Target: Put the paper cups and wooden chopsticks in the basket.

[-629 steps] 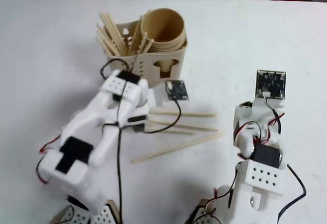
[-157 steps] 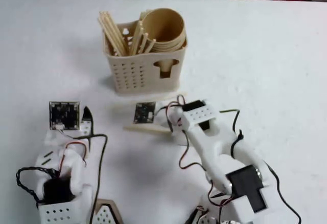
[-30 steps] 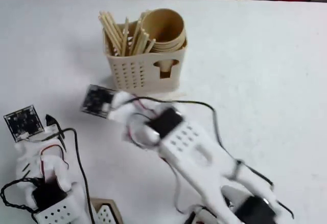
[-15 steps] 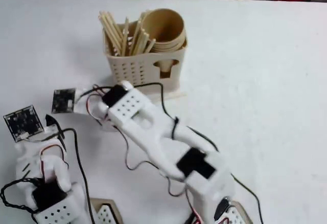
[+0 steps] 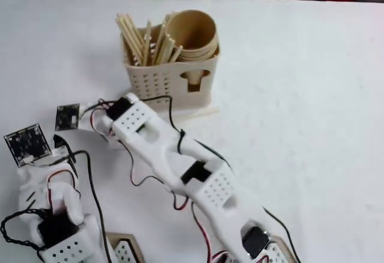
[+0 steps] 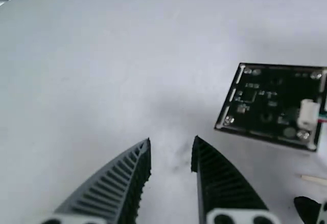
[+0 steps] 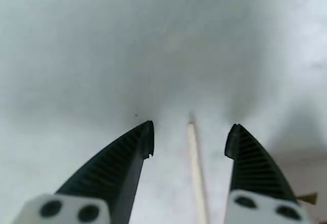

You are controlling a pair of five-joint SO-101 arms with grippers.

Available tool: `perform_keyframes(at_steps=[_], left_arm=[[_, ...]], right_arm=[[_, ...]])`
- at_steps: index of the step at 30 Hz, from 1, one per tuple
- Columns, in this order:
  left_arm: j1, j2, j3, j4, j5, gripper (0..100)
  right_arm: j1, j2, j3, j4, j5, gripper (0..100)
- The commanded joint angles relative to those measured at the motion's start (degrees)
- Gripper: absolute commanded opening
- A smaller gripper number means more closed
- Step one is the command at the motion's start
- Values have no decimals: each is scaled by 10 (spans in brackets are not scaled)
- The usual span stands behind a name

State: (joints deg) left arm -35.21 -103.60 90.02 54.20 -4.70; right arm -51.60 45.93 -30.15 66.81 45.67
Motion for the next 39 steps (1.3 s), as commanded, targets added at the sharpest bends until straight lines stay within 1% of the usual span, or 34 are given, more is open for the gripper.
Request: perform_keyframes(at_steps=[1,5,9,11,15,17,19,24,28,31,39], left_arm=[[-7,-8,-21,-2,3,146],[-7,-8,-21,-1,3,146],[-7,-8,-21,-1,3,146],[-7,-8,-21,-1,3,146],[-7,-8,-21,0,3,146],[-7,-8,-21,0,3,146],[-7,-8,-21,0,3,146],[-7,-8,-21,0,3,146],[-7,-8,-21,-1,3,146],[-7,-8,-21,-2,3,146],[-7,-8,-21,-2,3,146]], right_arm=[[22,6,-44,-6,5,233],[38,19,-47,0,5,233],[37,19,-47,26,6,229],[36,20,-47,34,14,192],[38,20,-43,56,76,74],[37,20,-45,73,78,38],[35,20,-47,88,78,19],[34,12,-51,111,77,19],[35,-2,-85,144,38,19],[35,-23,-121,188,19,19],[34,-117,-216,288,-62,19]])
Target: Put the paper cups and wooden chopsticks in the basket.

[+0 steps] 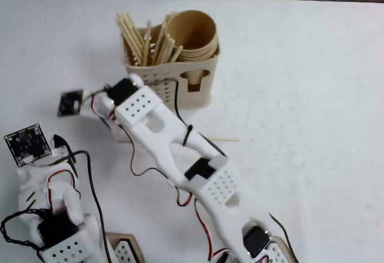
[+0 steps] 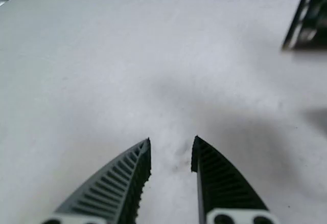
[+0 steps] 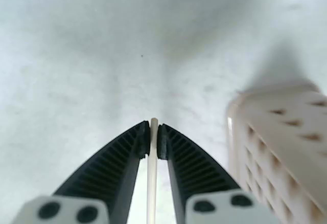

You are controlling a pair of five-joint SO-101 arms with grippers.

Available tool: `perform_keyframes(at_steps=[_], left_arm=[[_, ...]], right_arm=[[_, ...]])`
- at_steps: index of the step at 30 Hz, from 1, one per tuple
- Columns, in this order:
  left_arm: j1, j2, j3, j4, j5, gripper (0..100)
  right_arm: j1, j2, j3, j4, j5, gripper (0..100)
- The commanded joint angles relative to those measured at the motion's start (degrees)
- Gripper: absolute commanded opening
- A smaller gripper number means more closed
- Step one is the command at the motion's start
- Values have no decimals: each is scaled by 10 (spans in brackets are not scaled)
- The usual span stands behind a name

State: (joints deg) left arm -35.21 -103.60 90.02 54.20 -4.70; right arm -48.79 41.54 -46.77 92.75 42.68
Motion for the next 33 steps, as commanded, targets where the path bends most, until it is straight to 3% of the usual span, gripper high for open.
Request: perform_keyframes(at_steps=[1,10,16,33], left_arm=[[-7,-8,-20,-2,3,146],[-7,-8,-15,-11,2,146],[-7,-8,-15,-11,2,146],[-7,-8,-15,-12,1,146]], right_arm=[[6,-87,-63,37,-46,19],[6,-230,-167,49,-154,19],[9,-295,-255,1,-201,19],[44,-276,-306,-349,-204,19]])
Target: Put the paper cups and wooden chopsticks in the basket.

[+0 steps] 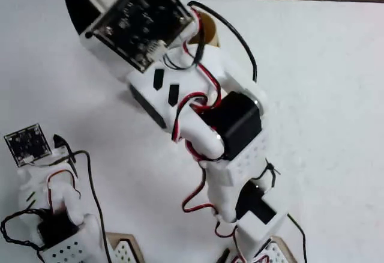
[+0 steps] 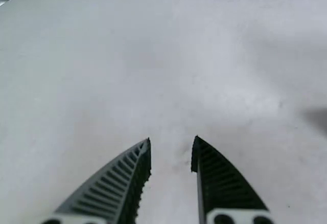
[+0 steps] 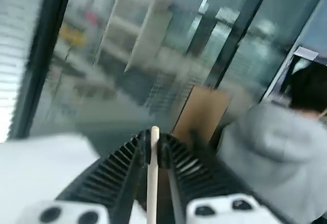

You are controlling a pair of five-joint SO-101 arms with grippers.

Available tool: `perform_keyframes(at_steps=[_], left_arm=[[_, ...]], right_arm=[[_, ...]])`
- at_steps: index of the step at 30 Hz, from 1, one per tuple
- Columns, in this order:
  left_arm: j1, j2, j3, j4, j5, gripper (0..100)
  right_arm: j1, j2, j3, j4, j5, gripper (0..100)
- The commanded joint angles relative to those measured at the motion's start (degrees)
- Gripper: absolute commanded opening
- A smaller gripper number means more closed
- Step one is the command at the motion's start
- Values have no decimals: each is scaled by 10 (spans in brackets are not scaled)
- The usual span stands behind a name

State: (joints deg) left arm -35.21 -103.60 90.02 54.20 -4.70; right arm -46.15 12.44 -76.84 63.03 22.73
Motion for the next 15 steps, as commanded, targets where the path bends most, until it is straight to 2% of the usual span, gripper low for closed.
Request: perform_keyframes(at_steps=[1,8,12,15], left_arm=[[-7,-8,-15,-12,1,146],[-7,-8,-14,-13,1,146],[-7,-8,-14,-14,1,146],[-7,-8,-14,-14,1,146]], right_arm=[[20,26,-5,-66,-4,19],[55,99,-11,-87,-12,19],[85,116,-11,-88,-103,21],[101,119,-11,-88,-144,22]])
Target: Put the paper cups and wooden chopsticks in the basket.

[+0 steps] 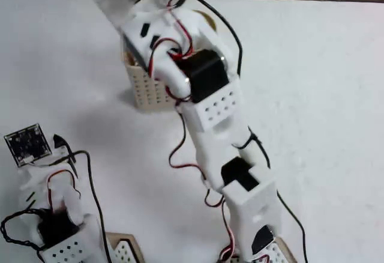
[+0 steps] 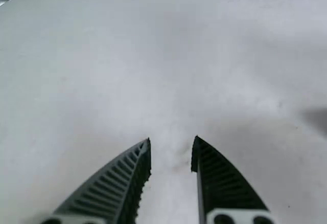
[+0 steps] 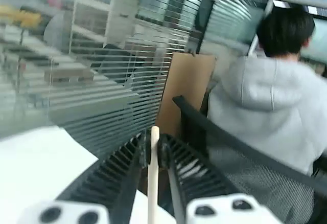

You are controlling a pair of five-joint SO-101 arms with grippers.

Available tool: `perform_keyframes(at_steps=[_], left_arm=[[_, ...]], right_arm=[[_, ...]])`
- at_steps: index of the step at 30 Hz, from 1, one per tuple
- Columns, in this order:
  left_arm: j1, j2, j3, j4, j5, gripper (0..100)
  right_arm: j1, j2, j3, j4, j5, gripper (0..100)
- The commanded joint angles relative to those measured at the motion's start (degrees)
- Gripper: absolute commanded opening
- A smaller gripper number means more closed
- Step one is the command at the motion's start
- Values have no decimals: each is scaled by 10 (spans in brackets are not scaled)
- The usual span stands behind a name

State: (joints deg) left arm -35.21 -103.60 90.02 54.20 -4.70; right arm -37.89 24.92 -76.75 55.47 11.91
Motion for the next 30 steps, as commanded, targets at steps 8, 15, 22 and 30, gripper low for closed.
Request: perform_keyframes(at_steps=[8,15,22,30], left_arm=[[-7,-8,-14,-14,1,146],[-7,-8,-14,-14,1,146],[-7,-8,-14,-14,1,146],[-7,-8,-14,-14,1,146]], right_arm=[[23,-5,-9,-9,-39,22],[23,-7,-11,31,-41,148],[23,-22,-34,77,-39,109],[40,-54,-109,237,-38,17]])
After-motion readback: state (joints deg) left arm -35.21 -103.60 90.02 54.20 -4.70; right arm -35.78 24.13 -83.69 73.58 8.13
